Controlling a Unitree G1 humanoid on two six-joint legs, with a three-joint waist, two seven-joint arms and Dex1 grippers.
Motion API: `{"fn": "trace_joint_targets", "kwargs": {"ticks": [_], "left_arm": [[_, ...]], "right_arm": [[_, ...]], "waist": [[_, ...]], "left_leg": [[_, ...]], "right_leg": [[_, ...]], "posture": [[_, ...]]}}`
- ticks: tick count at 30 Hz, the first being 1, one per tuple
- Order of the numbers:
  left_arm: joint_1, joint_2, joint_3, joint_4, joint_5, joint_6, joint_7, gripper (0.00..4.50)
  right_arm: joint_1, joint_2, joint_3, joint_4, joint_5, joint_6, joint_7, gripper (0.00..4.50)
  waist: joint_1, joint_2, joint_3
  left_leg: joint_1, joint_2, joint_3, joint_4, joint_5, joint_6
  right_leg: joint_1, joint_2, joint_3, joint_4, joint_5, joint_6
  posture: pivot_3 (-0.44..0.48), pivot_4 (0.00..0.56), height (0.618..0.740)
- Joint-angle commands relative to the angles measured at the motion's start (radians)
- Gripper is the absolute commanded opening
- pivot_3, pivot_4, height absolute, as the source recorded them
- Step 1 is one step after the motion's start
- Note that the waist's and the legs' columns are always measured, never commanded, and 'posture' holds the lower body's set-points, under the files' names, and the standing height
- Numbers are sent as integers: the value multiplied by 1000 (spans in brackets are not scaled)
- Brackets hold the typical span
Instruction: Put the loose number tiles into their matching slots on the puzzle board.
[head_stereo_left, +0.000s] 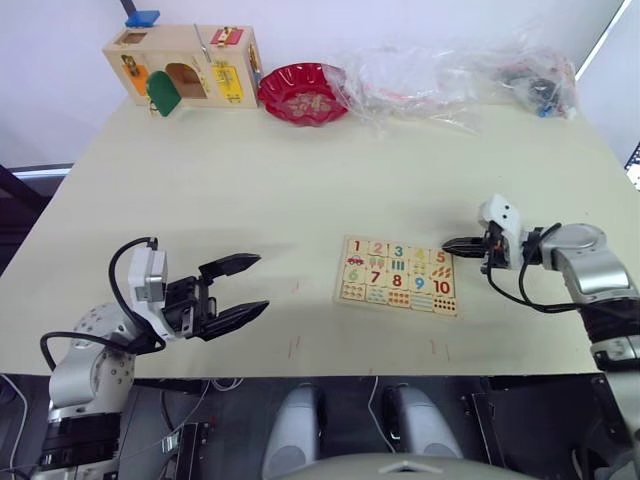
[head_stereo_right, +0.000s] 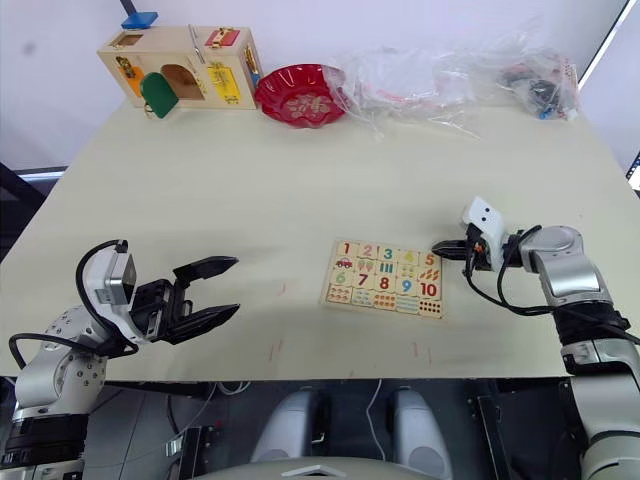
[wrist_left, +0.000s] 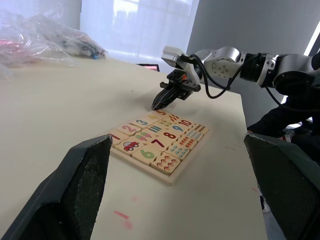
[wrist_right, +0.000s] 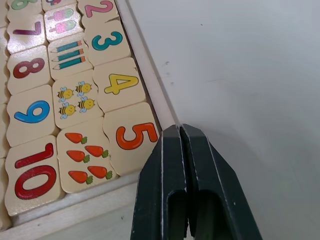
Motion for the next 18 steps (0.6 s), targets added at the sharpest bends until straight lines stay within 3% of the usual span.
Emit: {"fn": "trace_joint_targets", "kwargs": {"ticks": [1, 4, 5, 8, 9, 10, 16, 18], "left_arm": [[20, -6, 12, -31, -1, -13, 18, 4500], [37, -18, 18, -33, 6, -22, 41, 4500], [43, -23, 19, -31, 11, -27, 51, 4500], [53, -39, 20, -23, 25, -37, 87, 4500], [55, -44, 21, -23, 27, -36, 98, 4500], [57, -47, 18, -23, 33, -39, 106, 4500], [91, -59, 30, -29, 40, -33, 162, 4500], [115, -57, 39, -36, 40, -24, 183, 4500]], "right_arm": [[55, -54, -101, -121, 73, -11, 4, 28], [132, -79, -185, -237, 177, 76, 12, 28], [172, -89, -215, -292, 212, 94, 16, 262], [285, -112, -278, -413, 254, 88, 9, 1206], [316, -114, -299, -438, 266, 91, 0, 1799], [348, -117, -322, -460, 278, 94, -8, 1956], [563, -128, -467, -565, 313, 83, -57, 4475], [633, -122, -516, -591, 320, 81, -77, 4475]], "waist": [[2, 0, 0], [3, 0, 0], [2, 0, 0], [2, 0, 0], [2, 0, 0], [2, 0, 0], [2, 0, 0], [2, 0, 0]], "left_leg": [[0, 0, 0, 0, 0, 0], [0, 0, 0, 0, 0, 0], [0, 0, 0, 0, 0, 0], [1, 0, -1, 0, 0, 0], [1, 0, -1, 0, 0, 0], [1, 0, -1, 0, 0, 0], [6, 0, -1, 0, 0, 0], [7, 0, -1, 0, 0, 0]], "right_leg": [[0, 0, 0, 0, 0, 0], [0, 0, 0, 0, 0, 0], [0, 0, 0, 0, 0, 0], [1, 0, 0, 0, 0, 0], [1, 0, 0, 0, 0, 0], [1, 0, 0, 0, 0, 0], [7, 0, 0, -1, 0, 0], [8, 0, 0, -1, 0, 0]], "posture": [[0, 150, 740], [0, 150, 740], [0, 150, 740], [0, 150, 740], [0, 150, 740], [0, 150, 740], [0, 150, 740], [0, 150, 740]]}}
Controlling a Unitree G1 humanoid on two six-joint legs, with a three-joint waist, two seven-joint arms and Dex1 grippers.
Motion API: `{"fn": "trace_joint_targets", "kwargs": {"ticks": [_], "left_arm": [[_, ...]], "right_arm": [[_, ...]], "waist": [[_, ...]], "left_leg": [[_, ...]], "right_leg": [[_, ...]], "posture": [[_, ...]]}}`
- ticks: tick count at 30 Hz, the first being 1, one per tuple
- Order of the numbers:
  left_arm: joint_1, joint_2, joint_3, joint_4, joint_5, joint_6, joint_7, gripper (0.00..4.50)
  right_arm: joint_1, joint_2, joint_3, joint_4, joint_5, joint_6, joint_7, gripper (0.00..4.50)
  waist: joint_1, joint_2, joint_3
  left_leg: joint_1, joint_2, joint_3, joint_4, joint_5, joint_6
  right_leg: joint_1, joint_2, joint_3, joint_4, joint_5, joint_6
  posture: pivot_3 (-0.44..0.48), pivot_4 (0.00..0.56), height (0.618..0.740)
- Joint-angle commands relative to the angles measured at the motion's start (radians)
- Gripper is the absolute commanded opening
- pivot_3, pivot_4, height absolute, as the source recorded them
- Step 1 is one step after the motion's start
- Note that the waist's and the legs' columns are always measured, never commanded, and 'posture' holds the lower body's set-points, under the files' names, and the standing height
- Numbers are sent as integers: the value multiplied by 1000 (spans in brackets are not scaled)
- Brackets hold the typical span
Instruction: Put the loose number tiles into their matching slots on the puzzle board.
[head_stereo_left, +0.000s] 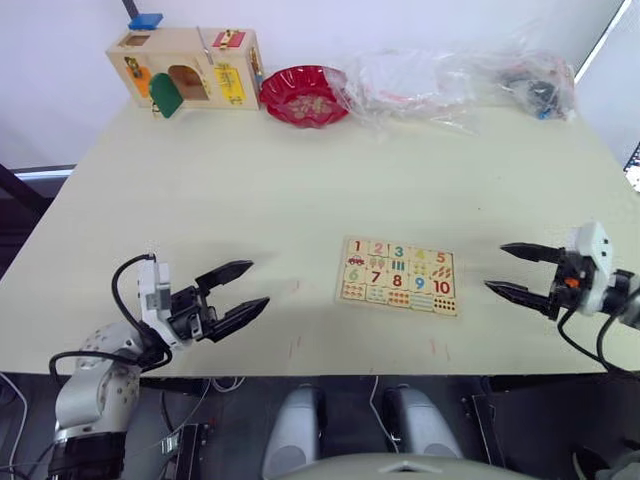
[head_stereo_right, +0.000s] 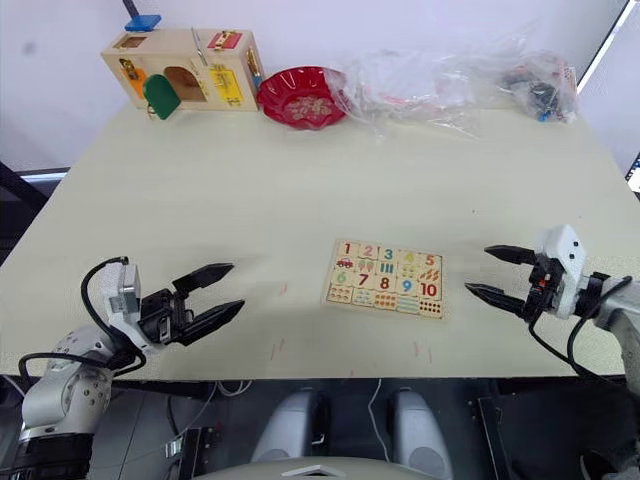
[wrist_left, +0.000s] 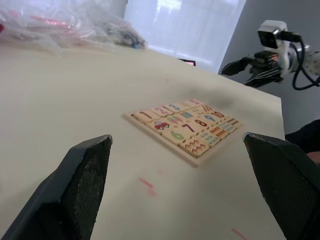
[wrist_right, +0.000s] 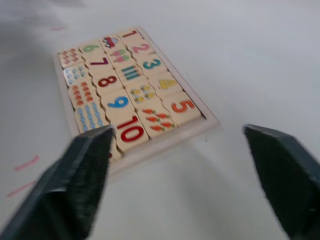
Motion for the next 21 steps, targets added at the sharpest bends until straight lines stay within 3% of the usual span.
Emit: {"fn": "trace_joint_targets", "kwargs": {"ticks": [1, 9, 21], "left_arm": [[36, 5, 31, -35, 2, -7, 32, 4500], [129, 13, 66, -49, 34, -29, 82, 4500], [157, 13, 58, -48, 76, -41, 143, 4500]], "right_arm": [[92, -9, -116, -71, 25, -10, -39, 4475], [273, 33, -234, -152, 53, -8, -105, 4475], [337, 55, -242, -129, 53, -39, -138, 4475]], "waist": [[0, 0, 0], [-1, 0, -1], [-1, -1, -1]], "left_leg": [[1, 0, 0, 0, 0, 0], [9, 4, 0, -2, 0, 0], [9, 5, -1, -2, 0, 0]], "right_leg": [[1, 0, 0, 0, 0, -1], [6, 0, 2, -1, -3, -4], [6, 0, 2, -2, -3, -4]], "posture": [[0, 150, 740], [0, 150, 740], [0, 150, 740]]}}
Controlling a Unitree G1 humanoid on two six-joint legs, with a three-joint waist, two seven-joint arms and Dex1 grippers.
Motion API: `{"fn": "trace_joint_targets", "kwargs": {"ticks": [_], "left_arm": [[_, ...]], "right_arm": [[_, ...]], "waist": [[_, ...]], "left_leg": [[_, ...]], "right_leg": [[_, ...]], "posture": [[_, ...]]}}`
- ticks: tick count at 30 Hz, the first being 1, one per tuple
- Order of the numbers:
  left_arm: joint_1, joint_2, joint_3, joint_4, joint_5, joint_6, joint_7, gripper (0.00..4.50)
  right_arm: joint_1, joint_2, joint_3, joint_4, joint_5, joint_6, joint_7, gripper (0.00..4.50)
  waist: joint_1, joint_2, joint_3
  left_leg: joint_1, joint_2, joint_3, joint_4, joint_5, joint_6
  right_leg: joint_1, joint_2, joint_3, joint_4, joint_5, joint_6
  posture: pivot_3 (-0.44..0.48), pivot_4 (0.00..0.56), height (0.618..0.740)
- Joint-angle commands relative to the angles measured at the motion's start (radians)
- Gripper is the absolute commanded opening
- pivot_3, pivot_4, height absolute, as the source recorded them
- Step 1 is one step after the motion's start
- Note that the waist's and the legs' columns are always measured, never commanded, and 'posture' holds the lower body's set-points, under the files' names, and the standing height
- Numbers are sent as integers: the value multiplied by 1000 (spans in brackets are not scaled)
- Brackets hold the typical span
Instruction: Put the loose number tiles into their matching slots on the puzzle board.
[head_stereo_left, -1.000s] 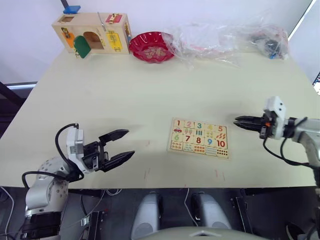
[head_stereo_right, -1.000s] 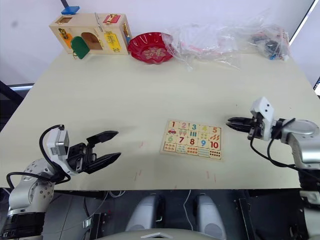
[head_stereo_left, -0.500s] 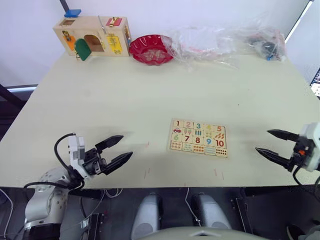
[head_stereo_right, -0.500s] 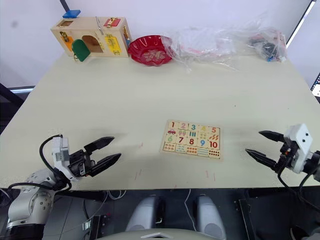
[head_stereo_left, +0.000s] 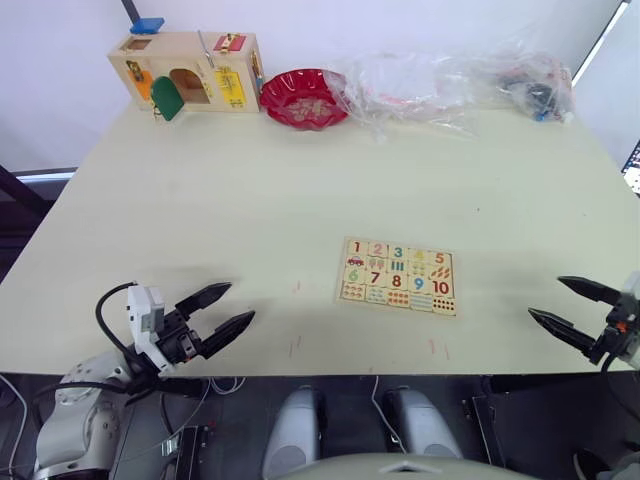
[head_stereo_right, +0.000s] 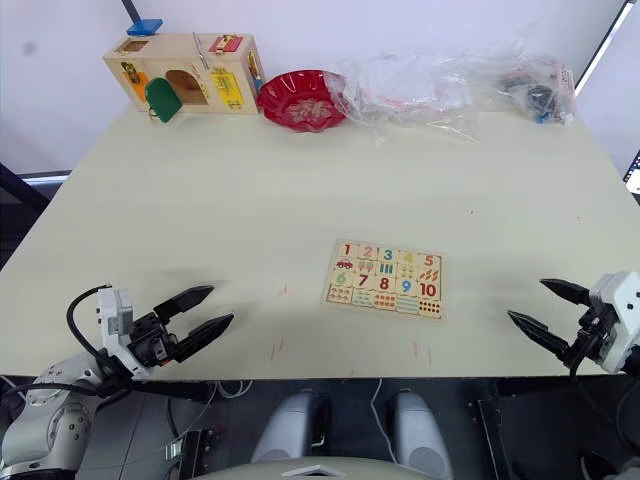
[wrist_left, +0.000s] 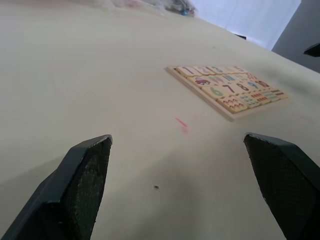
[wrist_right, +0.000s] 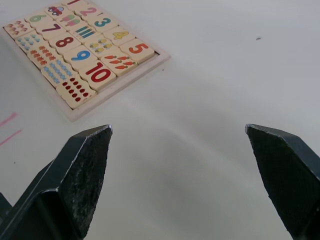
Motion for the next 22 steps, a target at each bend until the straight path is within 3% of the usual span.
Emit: {"fn": "trace_joint_targets", "kwargs": {"ticks": [1, 22], "left_arm": [[6, 9, 10, -30, 10, -22, 7, 4500], [-26, -7, -19, -24, 42, -27, 39, 4500]], "right_arm": [[5, -1, -33, 2, 11, -25, -9, 4475], [13, 14, -1, -6, 15, -31, -28, 4475]], "waist": [[0, 0, 0], [0, 0, 0]], "left_leg": [[0, 0, 0, 0, 0, 0], [0, 1, -1, 0, 0, 0]], "right_leg": [[0, 0, 0, 0, 0, 0], [0, 0, 0, 0, 0, 0]], "posture": [[0, 150, 740], [0, 150, 740]]}}
